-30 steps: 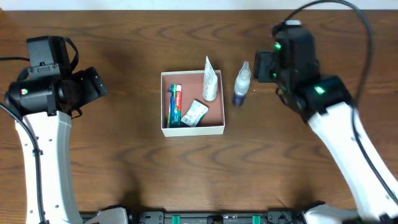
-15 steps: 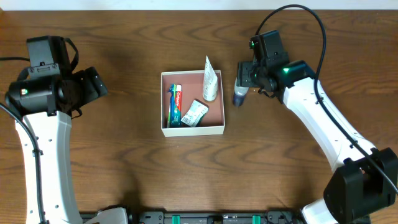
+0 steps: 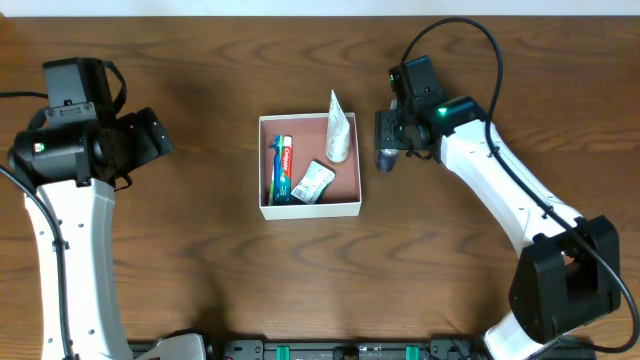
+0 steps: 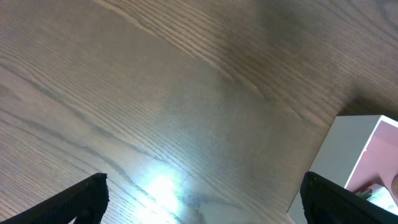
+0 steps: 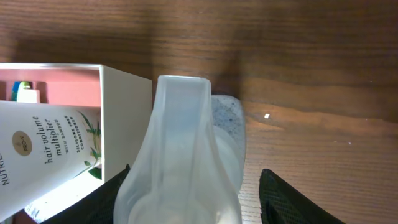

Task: Pack container
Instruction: 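Move right gripper to the blue soap dispenser and grasp it, then lower the soap dispenser into the box and open right gripper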

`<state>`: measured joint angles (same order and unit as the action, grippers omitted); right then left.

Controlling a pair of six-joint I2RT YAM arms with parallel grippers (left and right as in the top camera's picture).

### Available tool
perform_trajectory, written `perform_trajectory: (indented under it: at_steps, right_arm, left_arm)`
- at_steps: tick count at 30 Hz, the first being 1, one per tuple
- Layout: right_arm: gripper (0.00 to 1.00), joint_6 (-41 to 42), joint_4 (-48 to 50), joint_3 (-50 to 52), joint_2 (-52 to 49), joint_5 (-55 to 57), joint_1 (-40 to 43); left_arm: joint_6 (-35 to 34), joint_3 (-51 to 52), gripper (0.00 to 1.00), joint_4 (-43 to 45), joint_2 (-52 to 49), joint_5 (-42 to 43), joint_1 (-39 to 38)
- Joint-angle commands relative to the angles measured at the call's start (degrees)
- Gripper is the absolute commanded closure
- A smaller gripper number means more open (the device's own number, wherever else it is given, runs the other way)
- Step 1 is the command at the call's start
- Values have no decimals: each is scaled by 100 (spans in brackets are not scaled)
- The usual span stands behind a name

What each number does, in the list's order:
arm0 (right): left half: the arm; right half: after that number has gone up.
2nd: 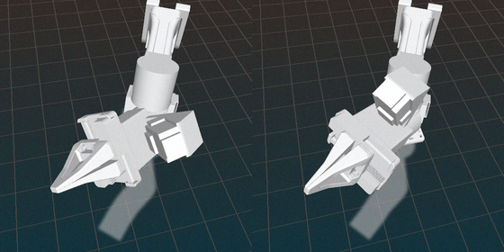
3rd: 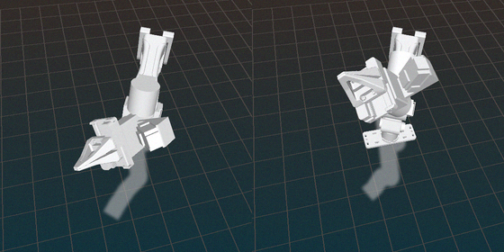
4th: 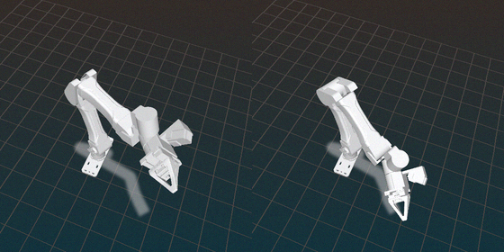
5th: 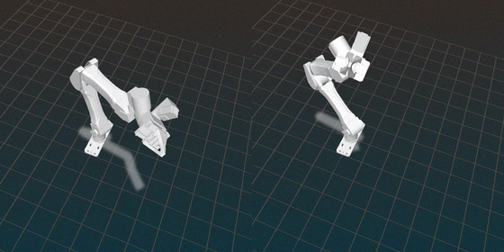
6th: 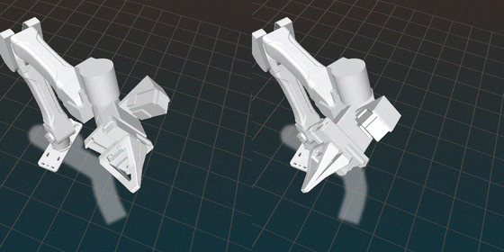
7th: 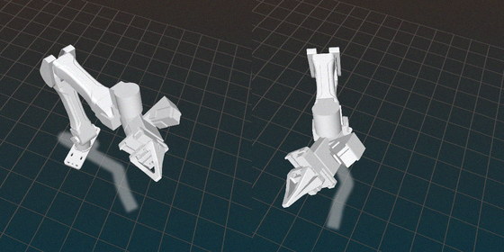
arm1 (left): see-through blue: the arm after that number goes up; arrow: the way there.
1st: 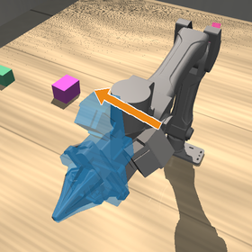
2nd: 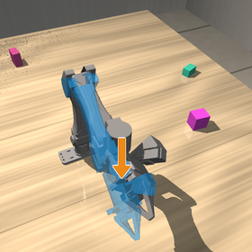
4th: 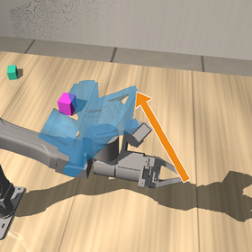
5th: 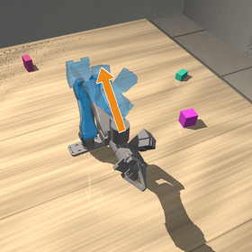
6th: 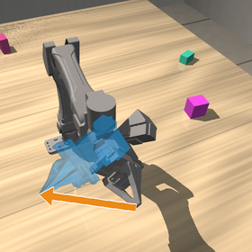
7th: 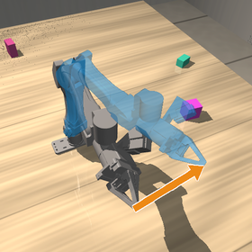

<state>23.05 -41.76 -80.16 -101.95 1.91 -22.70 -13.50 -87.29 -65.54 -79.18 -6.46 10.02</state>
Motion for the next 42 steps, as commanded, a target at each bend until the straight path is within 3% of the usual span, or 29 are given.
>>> perform_trajectory:
  at_steps: [1,18,22,26,34,42]
  right_arm:
    - [39,94,7,2,-35,223,-24]
    - [51,116,181,0,-358,258,-24]
    - [61,107,162,-48,-234,258,-24]
    - [68,-85,-42,-94,164,337,-24]
    - [74,-125,-654,-160,1572,402,-166]
    - [76,179,-1191,-160,2549,-179,-1259]
  left_arm:
    - [13,-28,2,0,31,-85,26]
    - [13,-26,2,0,31,-85,26]
    - [13,-26,2,0,31,-85,26]
    - [13,-26,2,0,31,-85,26]
    - [13,-26,2,0,31,-85,26]
    - [13,-26,2,0,31,-85,26]
